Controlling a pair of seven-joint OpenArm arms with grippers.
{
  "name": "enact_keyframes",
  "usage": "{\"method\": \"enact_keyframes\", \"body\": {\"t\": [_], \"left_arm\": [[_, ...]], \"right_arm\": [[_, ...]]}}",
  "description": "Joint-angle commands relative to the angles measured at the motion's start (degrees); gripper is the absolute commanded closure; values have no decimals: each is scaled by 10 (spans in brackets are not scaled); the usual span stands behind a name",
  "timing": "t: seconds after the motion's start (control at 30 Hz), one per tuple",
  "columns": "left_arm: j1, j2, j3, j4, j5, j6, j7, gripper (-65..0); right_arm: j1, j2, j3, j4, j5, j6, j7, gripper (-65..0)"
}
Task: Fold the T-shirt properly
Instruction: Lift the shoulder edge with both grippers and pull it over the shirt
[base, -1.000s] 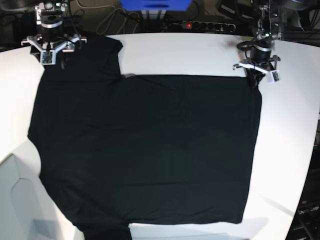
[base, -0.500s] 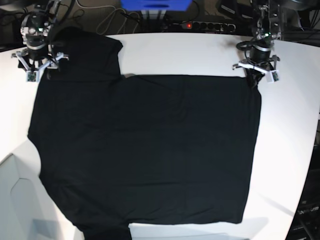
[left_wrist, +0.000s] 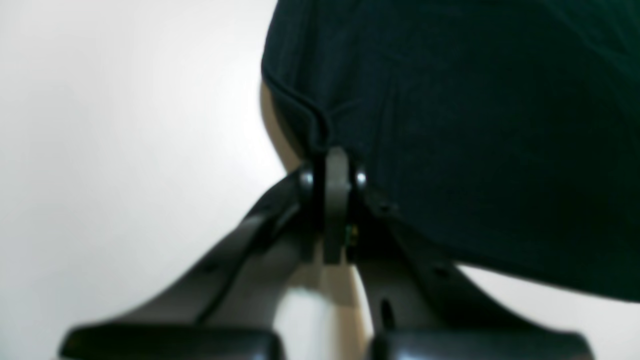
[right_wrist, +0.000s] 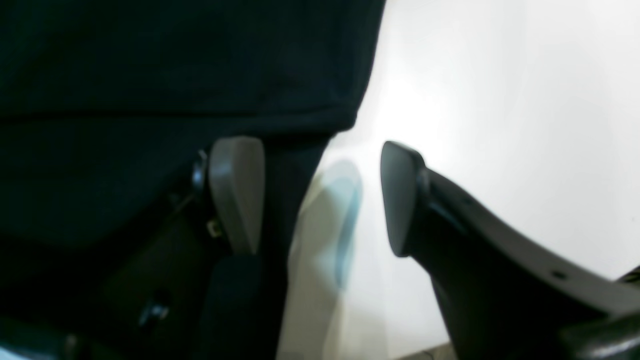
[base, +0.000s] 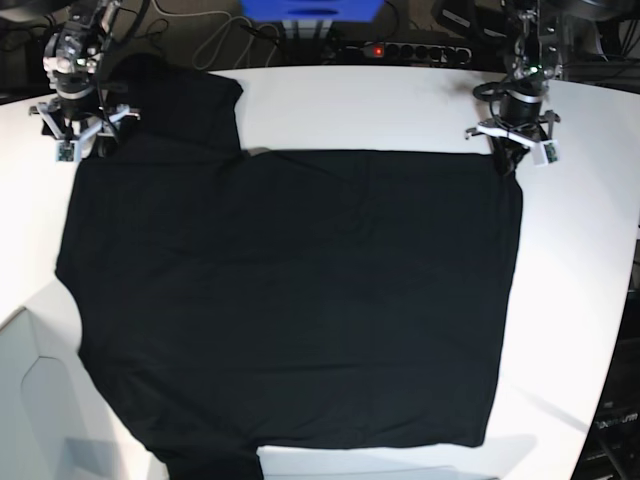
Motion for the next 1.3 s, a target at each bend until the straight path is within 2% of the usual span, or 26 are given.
{"method": "enact_keyframes", "body": {"t": [0.0,0.07,0.2,0.33,0.37,0.4,0.6,0.87,0.97,1.13,1.2,1.27], "left_arm": [[6,-7,-3,6,4,2,4,-2],[6,-7,-3,6,4,2,4,-2],[6,-7,-3,6,4,2,4,-2],[6,-7,-3,6,4,2,4,-1],[6,-7,-3,6,4,2,4,-1],[6,-7,-3,6,4,2,4,-1],[6,-7,-6,14,4,2,4,-1],[28,-2,-68,60,4,2,5,-1],[28,-2,-76,59,4,2,5,-1],[29,-2,-75,58,4,2,5,-1],[30,-2,-73,56,4,2,5,-1],[30,-2,-72,53,4,2,5,-1]], "right_arm": [[-6,0,-1,-5,-10,9,-31,-368],[-7,0,-1,-5,-10,10,-31,-336],[-7,1,2,-5,-10,15,-32,-222],[-8,0,12,-4,-10,84,-32,-58],[-7,-1,21,-3,-11,94,-32,-9],[-7,-2,28,-1,-11,95,-32,0],[-12,-1,57,29,-11,98,-31,0],[-25,-7,75,119,-10,99,-32,0],[-25,-18,76,130,-10,141,-36,0],[-19,-34,73,131,-10,204,-117,0],[-19,-42,73,131,-10,225,-133,-45],[-19,-56,76,131,-10,234,-139,-121]]}}
